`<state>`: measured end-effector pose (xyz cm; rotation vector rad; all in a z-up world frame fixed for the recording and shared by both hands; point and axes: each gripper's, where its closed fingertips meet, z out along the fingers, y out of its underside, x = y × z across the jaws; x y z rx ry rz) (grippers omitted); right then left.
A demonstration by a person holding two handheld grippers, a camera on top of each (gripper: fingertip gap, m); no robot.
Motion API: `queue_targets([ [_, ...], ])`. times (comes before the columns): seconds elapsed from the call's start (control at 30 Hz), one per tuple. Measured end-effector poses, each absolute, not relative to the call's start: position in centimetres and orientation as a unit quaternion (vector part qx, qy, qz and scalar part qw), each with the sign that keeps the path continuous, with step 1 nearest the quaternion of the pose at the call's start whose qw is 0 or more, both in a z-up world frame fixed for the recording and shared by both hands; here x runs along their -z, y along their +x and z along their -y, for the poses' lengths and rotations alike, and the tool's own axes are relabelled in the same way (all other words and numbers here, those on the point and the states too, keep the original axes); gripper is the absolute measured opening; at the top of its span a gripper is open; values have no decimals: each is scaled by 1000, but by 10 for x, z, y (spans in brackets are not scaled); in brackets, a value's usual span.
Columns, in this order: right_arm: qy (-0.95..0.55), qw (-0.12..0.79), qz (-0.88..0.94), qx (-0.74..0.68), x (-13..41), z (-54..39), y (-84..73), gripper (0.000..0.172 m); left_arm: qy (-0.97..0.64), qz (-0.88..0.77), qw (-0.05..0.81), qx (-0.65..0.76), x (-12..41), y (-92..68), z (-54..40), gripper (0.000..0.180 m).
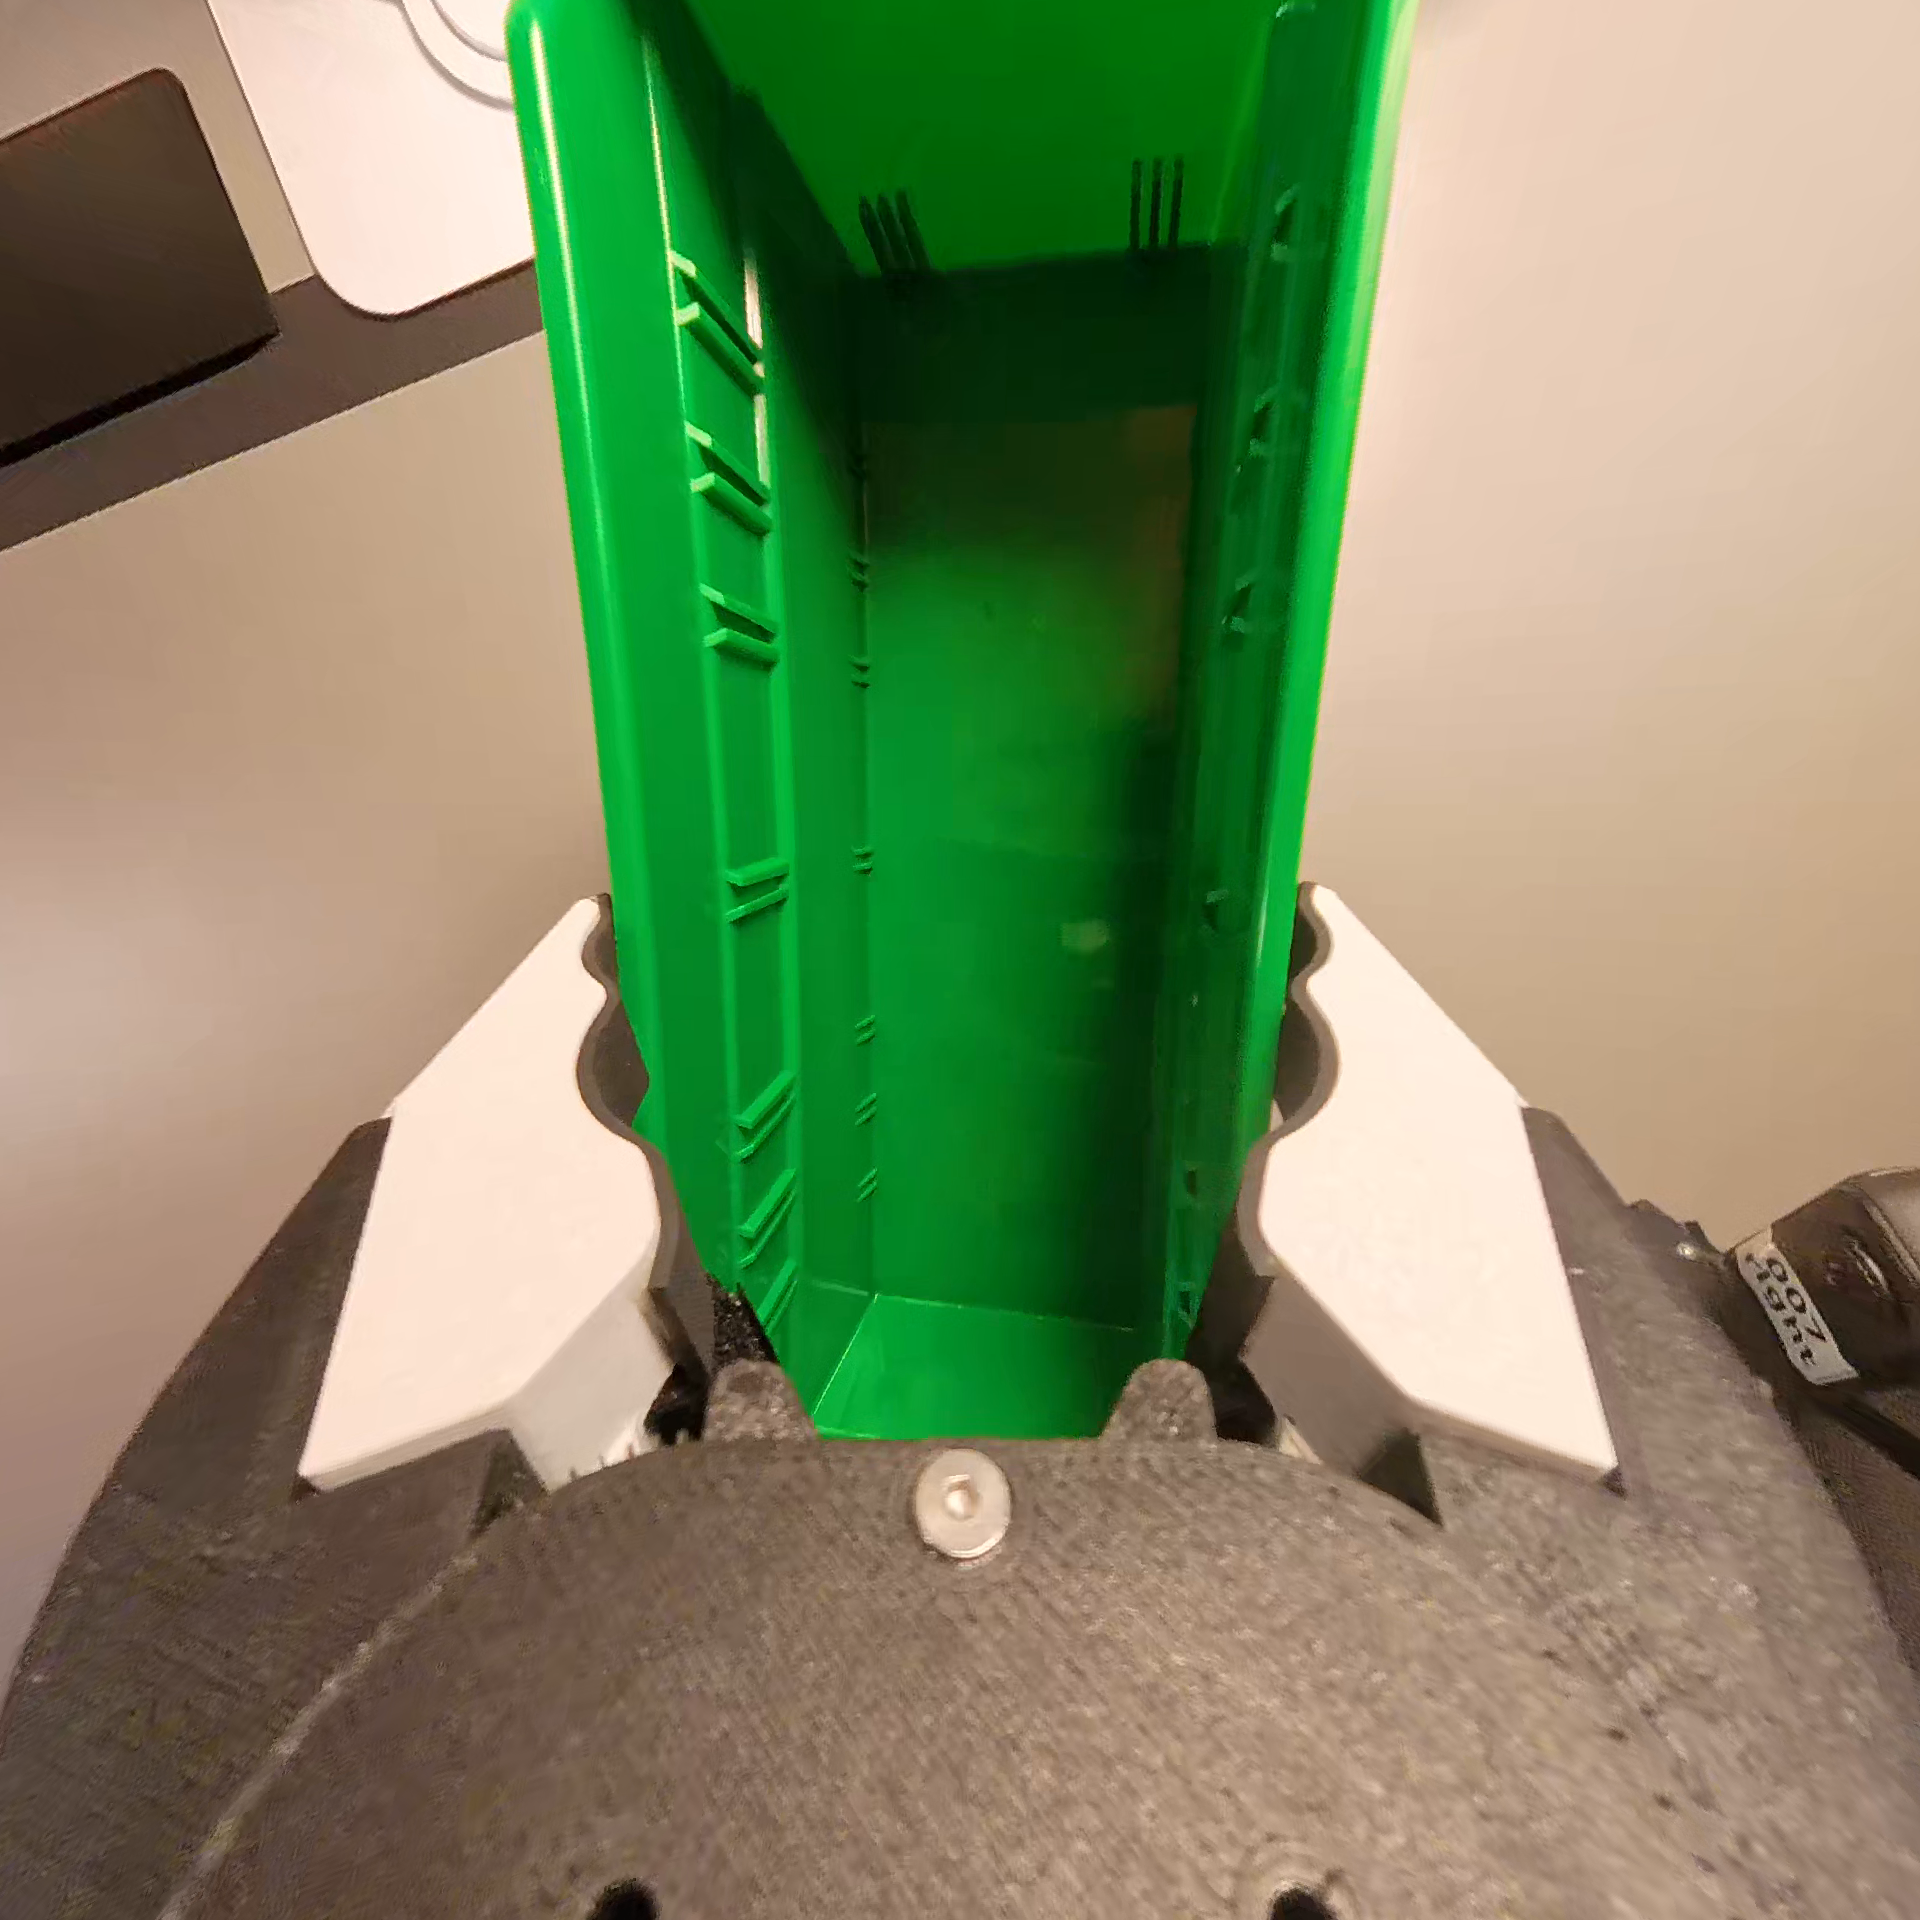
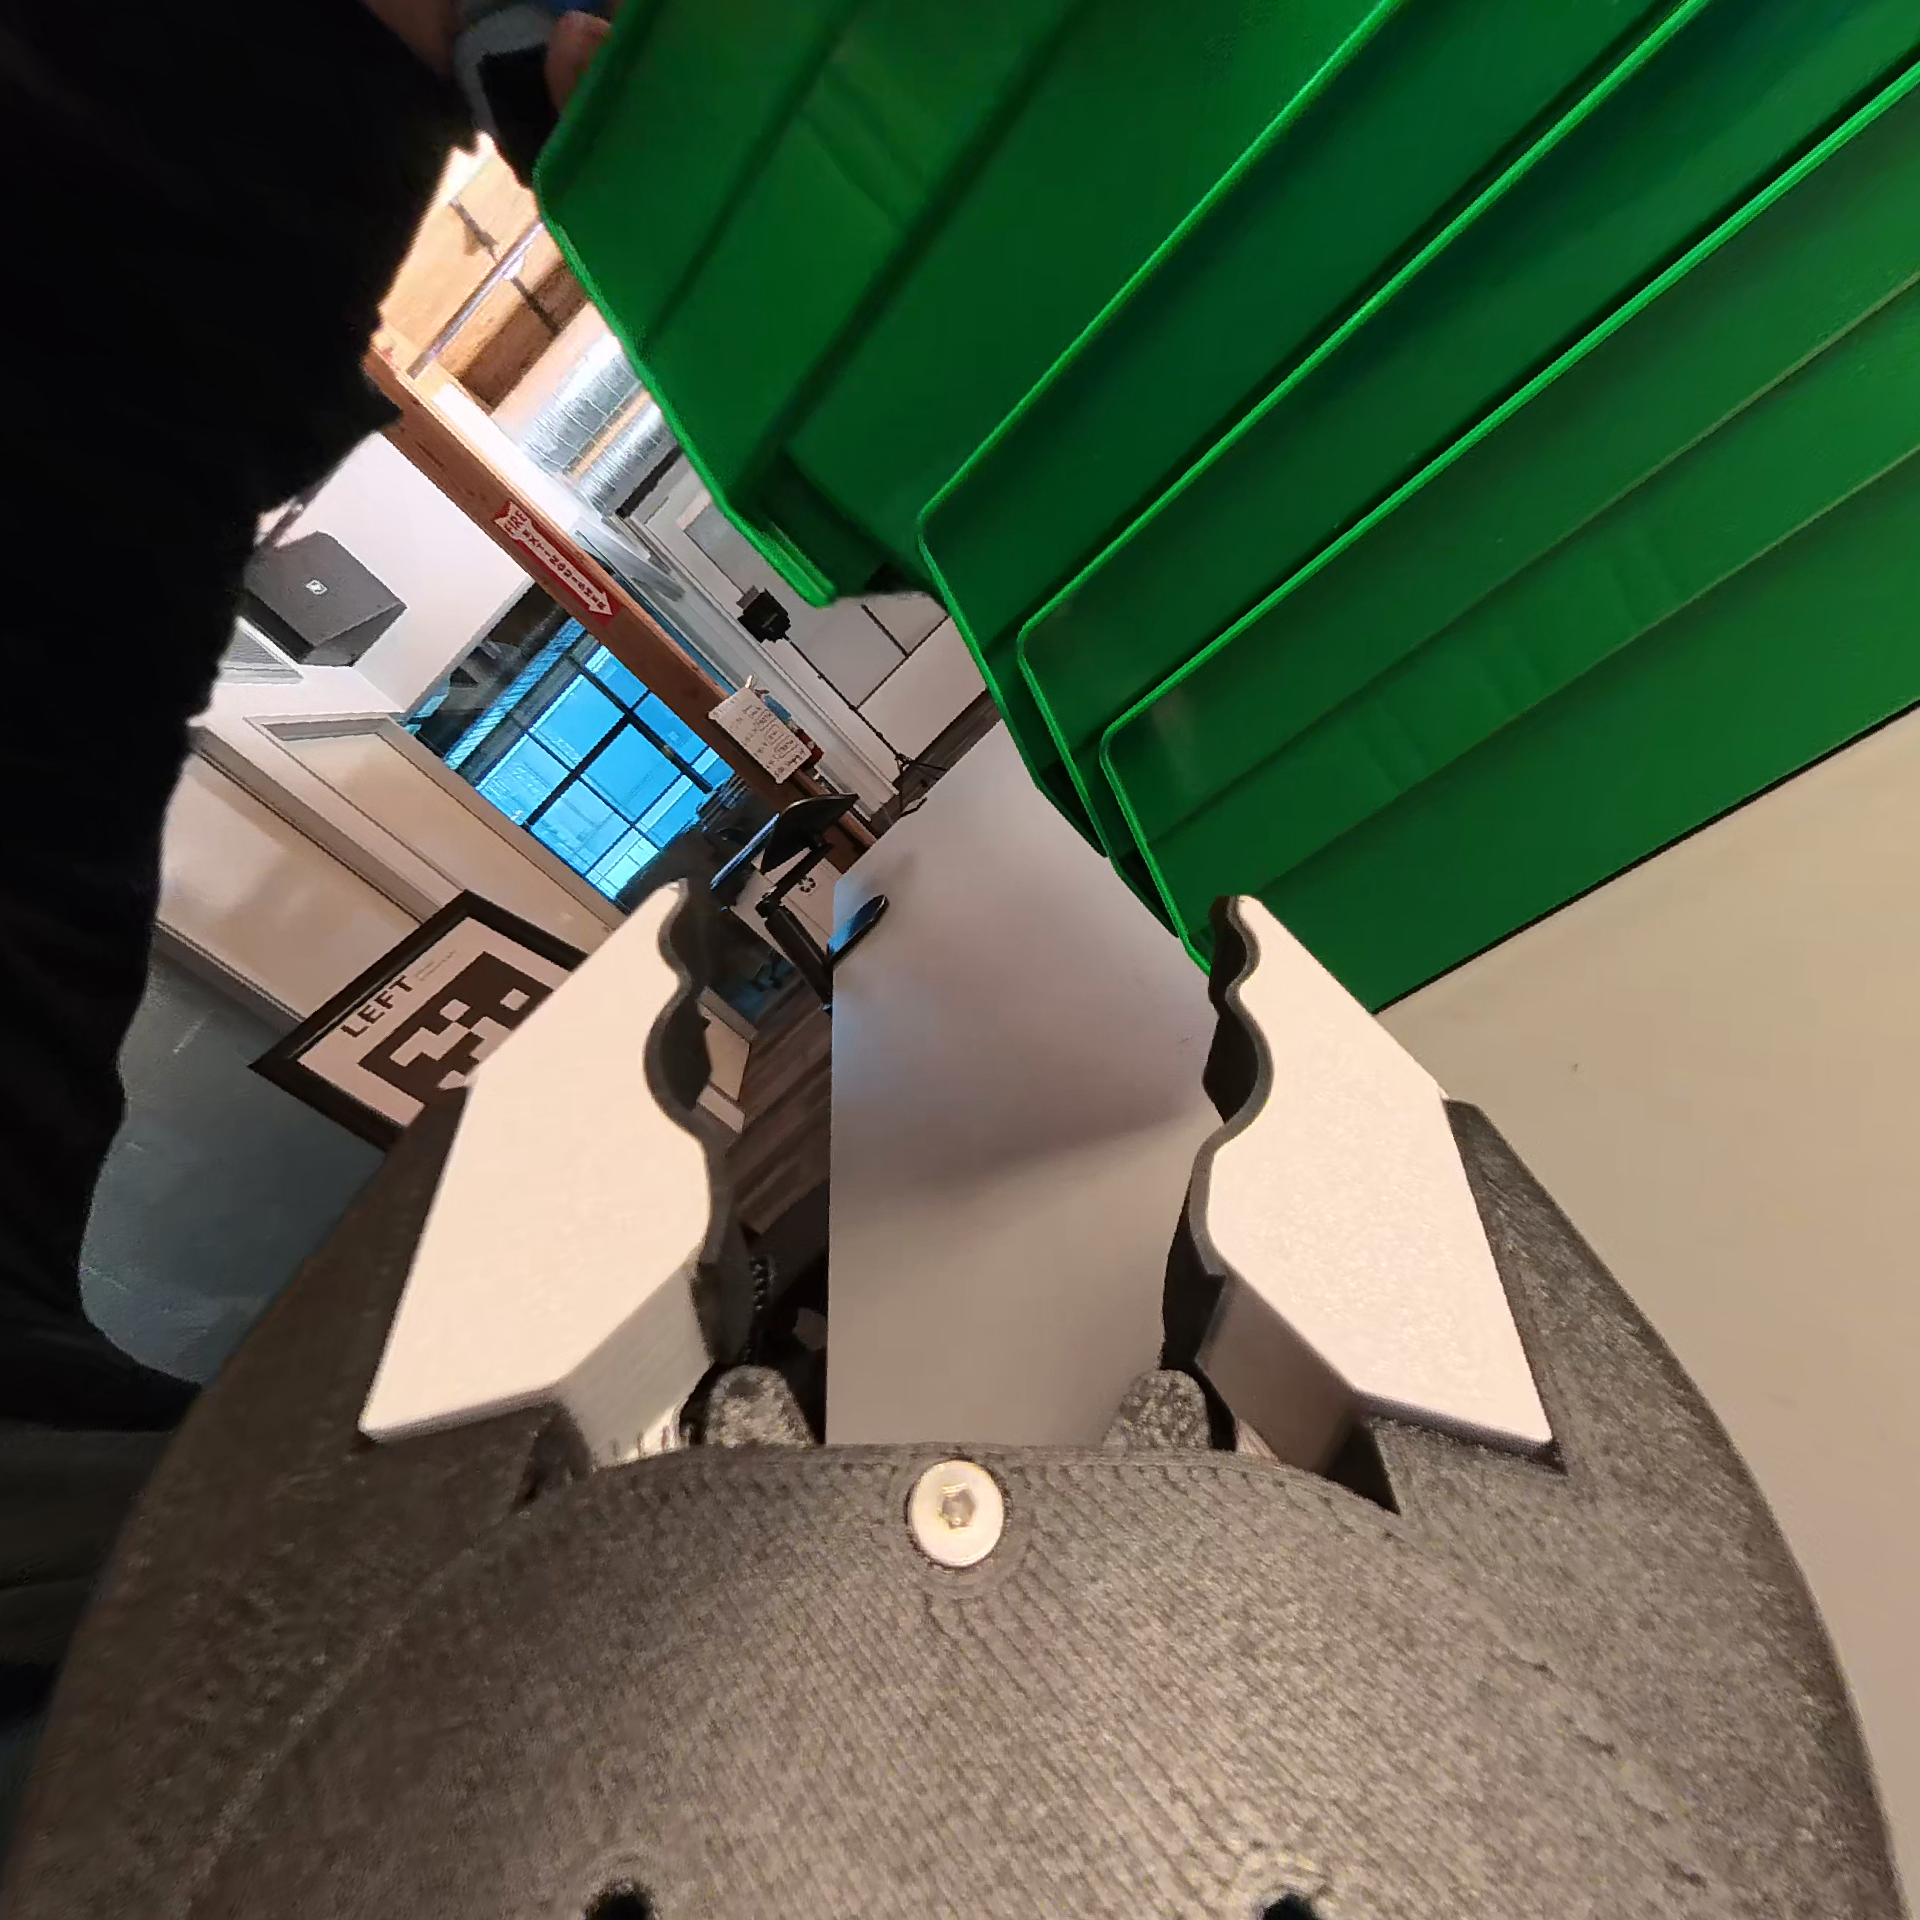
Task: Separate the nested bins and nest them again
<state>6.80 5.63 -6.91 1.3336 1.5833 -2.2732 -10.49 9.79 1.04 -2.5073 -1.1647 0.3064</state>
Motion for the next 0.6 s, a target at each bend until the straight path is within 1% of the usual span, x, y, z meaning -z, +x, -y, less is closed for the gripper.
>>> queue_targets([
  [0.1, 432, 36, -511, 742, 68, -57, 69, 99, -886, 401, 200, -118, -6, -106, -106, 130],
  [0.13, 432, 37, -511, 742, 68, -57, 69, 99, -887, 390, 211, -129, -8, -108, -109, 130],
  [0.33, 431, 33, -512, 742, 68, -58, 69, 99, -888, 333, 283, -145, -36, -100, -118, 135],
  [0.43, 432, 31, -512, 741, 68, -58, 69, 99, -893, 304, 301, -142, -42, -90, -103, 133],
  [0.6, 436, 25, -516, 737, 70, -57, 67, 99, -890, 276, 343, -117, -34, -73, -57, 134],
])
